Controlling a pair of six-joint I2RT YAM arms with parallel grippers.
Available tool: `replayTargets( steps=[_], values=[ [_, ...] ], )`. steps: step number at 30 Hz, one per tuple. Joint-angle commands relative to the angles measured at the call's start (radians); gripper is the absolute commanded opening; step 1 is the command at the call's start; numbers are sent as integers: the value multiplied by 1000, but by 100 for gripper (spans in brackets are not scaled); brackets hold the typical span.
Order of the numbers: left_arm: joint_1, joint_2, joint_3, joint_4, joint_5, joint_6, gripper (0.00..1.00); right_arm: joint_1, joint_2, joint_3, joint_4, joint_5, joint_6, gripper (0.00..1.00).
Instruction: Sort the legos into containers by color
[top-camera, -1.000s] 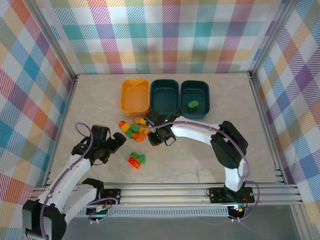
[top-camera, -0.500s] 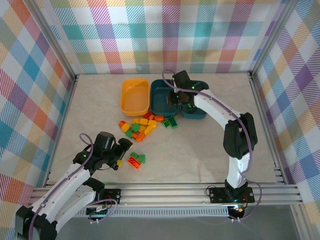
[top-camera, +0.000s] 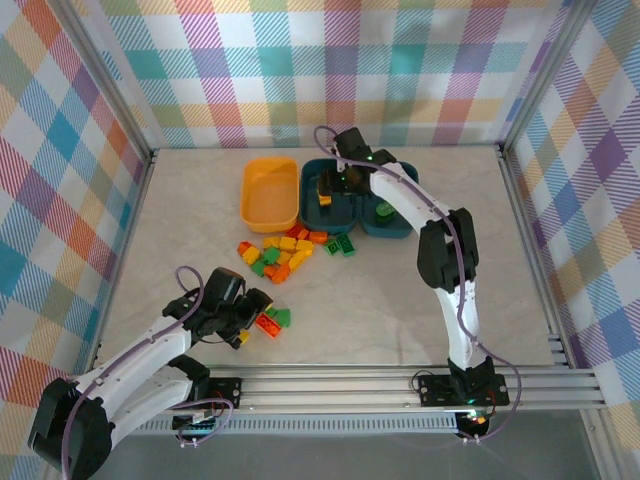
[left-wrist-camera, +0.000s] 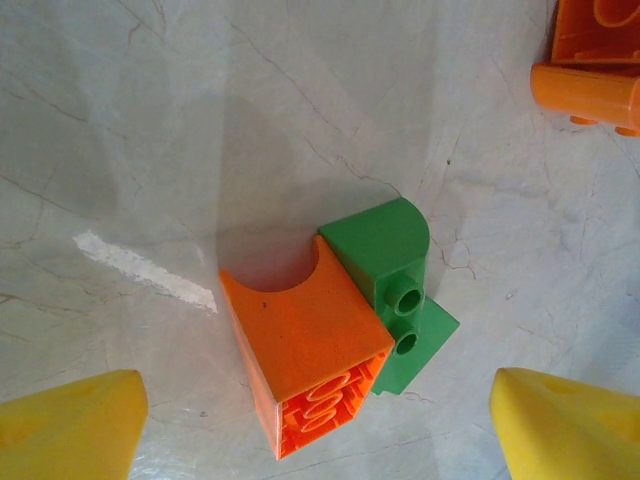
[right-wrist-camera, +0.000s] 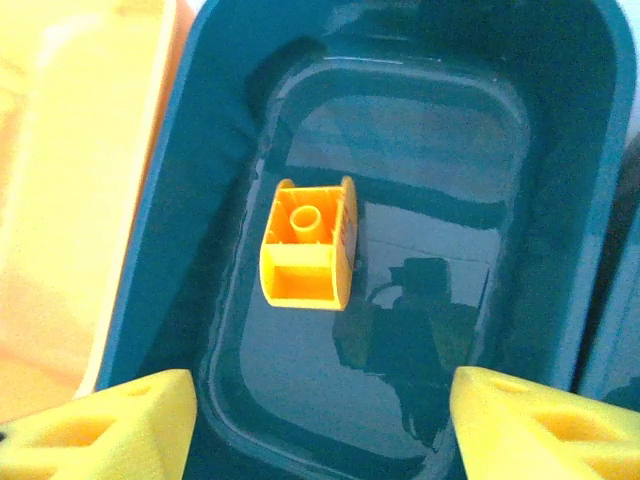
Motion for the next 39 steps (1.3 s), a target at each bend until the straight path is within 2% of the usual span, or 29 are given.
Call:
replayTargets(
  steps=[1,8,16,22,30,39],
  values=[
    [-15,5,3,24,-26,22,86,-4,-147,-84,16,6,-16,72],
    [-23,66,-4,98,-8,17,75,-4,-408,-469,146,-4,24,74],
    [-60,85,-7,100,-51,13,75,-4,-598,-790,220,-7,93,74],
    [-88,112,-16,111,-39,15,61,-4,-636,-824,198,33,77,73],
    [-146,39,-57,87,-56,-6,54,-4,-633,-818,209,21,88,73],
    [-155,39,-80,78,-70,42,55,-4,-645,-839,210,9,93,73]
  ],
)
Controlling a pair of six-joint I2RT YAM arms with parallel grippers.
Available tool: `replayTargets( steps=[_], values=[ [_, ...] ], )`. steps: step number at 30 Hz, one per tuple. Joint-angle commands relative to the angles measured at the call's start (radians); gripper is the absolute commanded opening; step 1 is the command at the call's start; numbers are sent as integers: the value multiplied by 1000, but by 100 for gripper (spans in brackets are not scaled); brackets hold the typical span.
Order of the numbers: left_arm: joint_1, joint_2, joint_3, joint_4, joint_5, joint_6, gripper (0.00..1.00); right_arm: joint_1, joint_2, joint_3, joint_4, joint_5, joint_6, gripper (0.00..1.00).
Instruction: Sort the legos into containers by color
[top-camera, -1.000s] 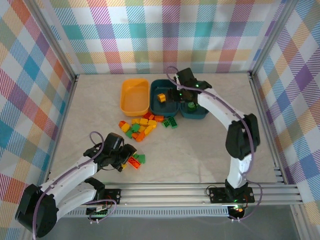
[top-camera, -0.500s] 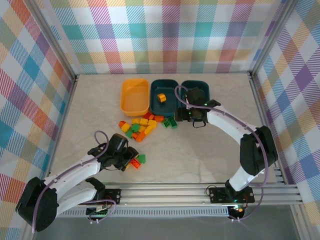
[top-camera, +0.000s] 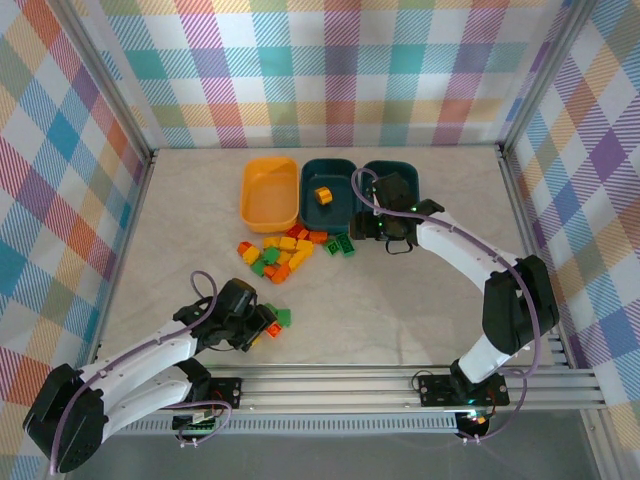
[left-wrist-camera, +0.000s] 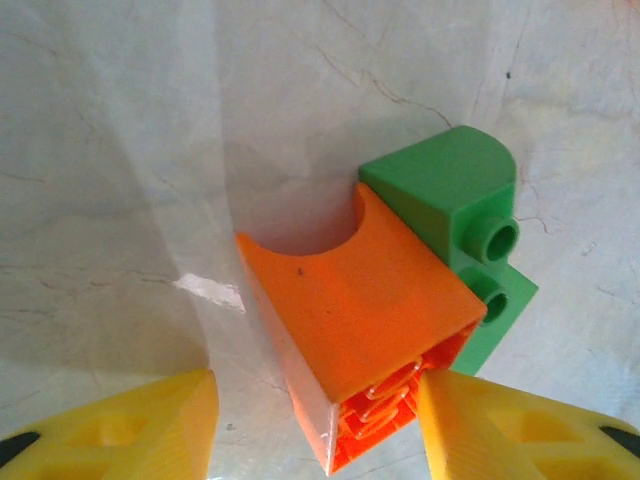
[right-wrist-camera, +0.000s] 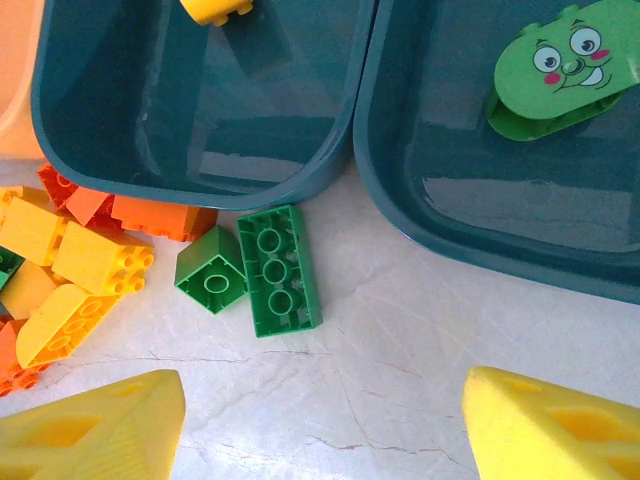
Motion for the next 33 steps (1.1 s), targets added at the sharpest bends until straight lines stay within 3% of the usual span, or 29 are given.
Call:
replayTargets(
  steps=[1,15,17,24,33],
  values=[
    [-12,19,-3,-30,-20,44,55,-4,-39,-16,14,-7,17,73],
    [-12,-157,-14,-212,-22,80,46,-4,-95,-53,13,-11,18,74],
    [-12,-141,0,-200,-15,81,46,-4,-98,-52,13,-16,20,73],
    [-13,-4,102,-164,3,143,65,-4,-107,-52,2,-10,9,73],
    [-29,119,137,-98,24,179,65,-4,-94,-73,13,-9,9,74]
  ],
)
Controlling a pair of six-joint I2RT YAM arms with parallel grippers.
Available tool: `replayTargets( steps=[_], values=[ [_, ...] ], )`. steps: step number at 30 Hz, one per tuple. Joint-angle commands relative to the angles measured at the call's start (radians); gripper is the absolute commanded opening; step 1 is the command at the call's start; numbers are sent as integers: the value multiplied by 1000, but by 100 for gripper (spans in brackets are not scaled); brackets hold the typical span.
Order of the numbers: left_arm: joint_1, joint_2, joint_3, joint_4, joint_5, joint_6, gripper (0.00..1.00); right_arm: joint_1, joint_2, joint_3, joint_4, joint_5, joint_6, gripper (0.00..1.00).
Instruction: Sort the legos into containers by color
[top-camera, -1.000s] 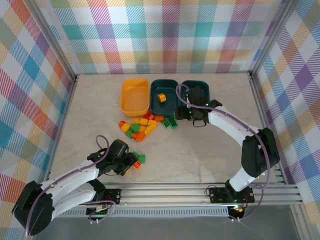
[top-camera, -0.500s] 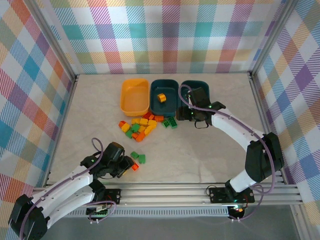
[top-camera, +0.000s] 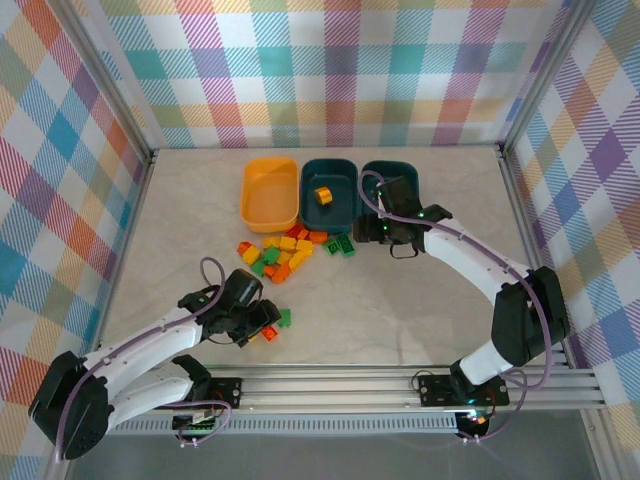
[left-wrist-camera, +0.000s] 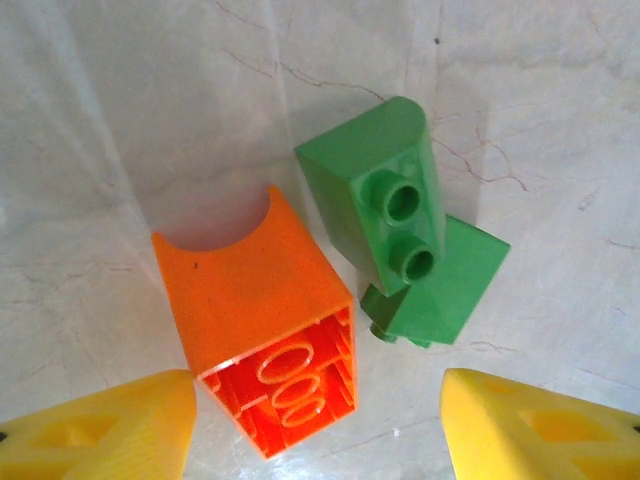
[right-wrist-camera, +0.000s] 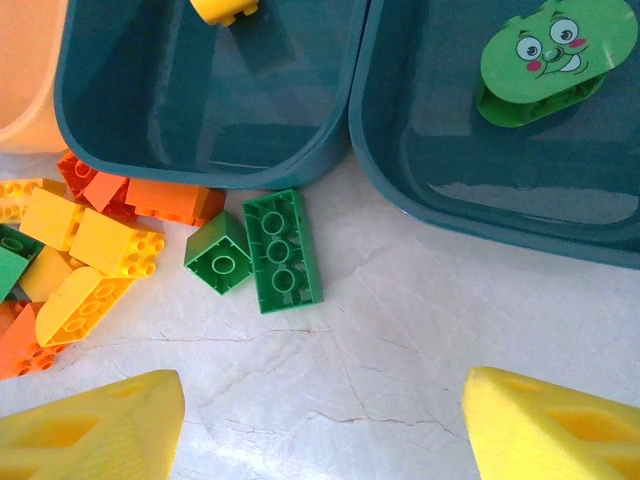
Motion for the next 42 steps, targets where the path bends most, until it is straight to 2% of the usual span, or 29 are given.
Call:
replayTargets(
  steps=[1,8,20,31,35,42],
  values=[
    [-25,22,6,21,15,19,64,-4,-12,-16,12,-4,-3,74],
    [-30,20,-10,-6,-22,22,60,-4,3,-35,36,-5,9,74],
    [-30,121,-36,43,-38,23,55,-4,-4,-45,36,-2,9,74],
    [-30,84,-29,3,-61,40,34,-4,-6,-44,39,-13,16,74],
    [-29,52,17,-44,-61,65,26,-4,-26,-40,31,-9,11,74],
    [-29,-63,215,-165,-20,119,21,-3,-64,-80,40,-25,33,74]
  ],
)
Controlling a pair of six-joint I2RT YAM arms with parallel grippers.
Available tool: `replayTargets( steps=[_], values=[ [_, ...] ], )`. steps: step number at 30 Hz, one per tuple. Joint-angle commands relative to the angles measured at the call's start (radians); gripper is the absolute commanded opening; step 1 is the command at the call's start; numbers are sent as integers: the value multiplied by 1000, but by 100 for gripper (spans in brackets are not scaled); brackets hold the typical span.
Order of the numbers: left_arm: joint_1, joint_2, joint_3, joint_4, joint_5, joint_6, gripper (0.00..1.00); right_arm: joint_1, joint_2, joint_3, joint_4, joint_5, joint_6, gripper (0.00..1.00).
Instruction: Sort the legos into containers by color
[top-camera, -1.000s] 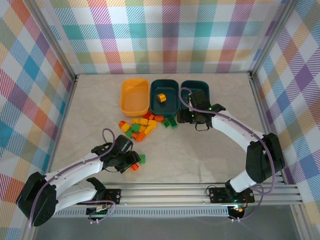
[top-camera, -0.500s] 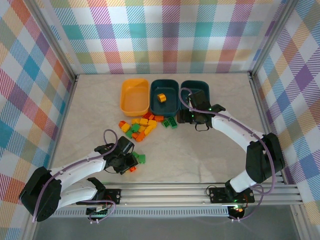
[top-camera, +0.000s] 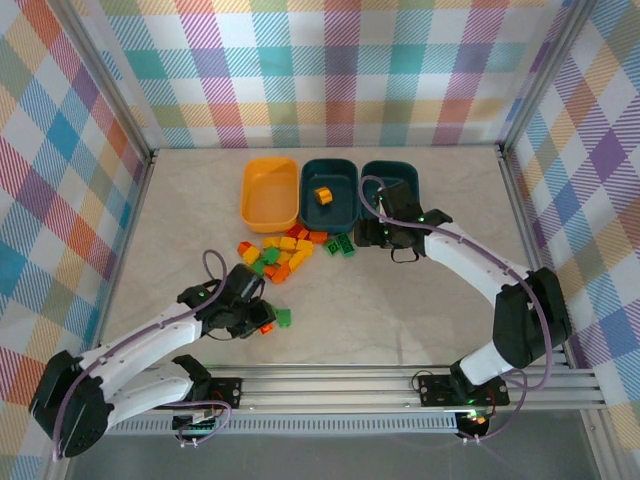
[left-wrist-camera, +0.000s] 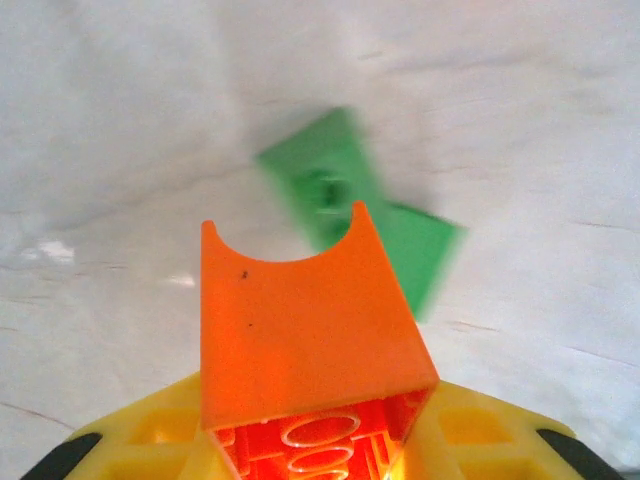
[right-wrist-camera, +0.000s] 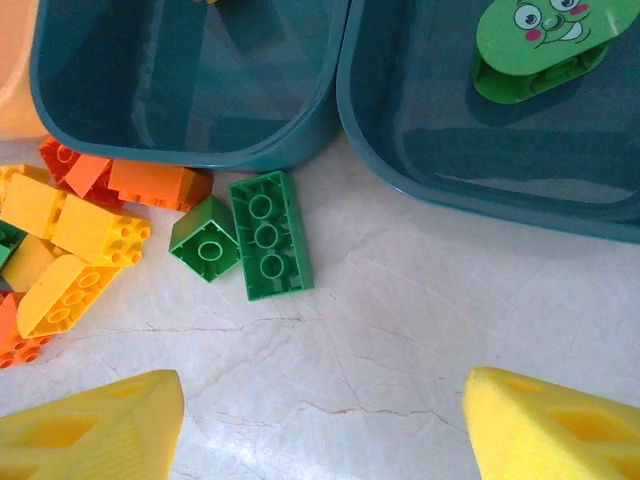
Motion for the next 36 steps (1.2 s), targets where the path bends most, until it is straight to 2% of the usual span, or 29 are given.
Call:
replayTargets(
  steps=[1,6,8,11,13,16,22,25,27,30,33,36],
  values=[
    [-14,-37,157,-79,14,65,21,-4,-47,-40,21,-22,29,74],
    [19,101,443,-172,-37,238,21,-4,-58,-54,17,-10,29,74],
    [83,174,515,-144,-4,288,21,-4,-68,-54,14,-6,27,74],
    [237,303,604,-77,64,346,21,-4,-79,-53,5,-6,26,74],
    [332,436,689,-65,86,380,21,-4,-83,-55,-3,-8,23,74],
    [409,649,842,-71,105,427,21,-4,-97,-67,-10,-13,14,74],
    [460,1017,1208,-148,146,488,20,-4,-132,-104,-23,-37,16,75],
    [462,1146,1370,-210,175,499,23,-3,-131,-122,-29,-64,28,75],
    [462,1201,1457,-246,159,505,30,-2,-137,-138,-24,-68,36,75],
    [468,1267,1598,-315,148,492,53,-1,-150,-134,-43,-89,44,75],
    [470,1283,1692,-347,169,490,61,20,-166,-109,-64,-86,49,75],
    [470,1238,1678,-335,159,492,71,61,-168,-73,-81,-73,58,76]
  ],
)
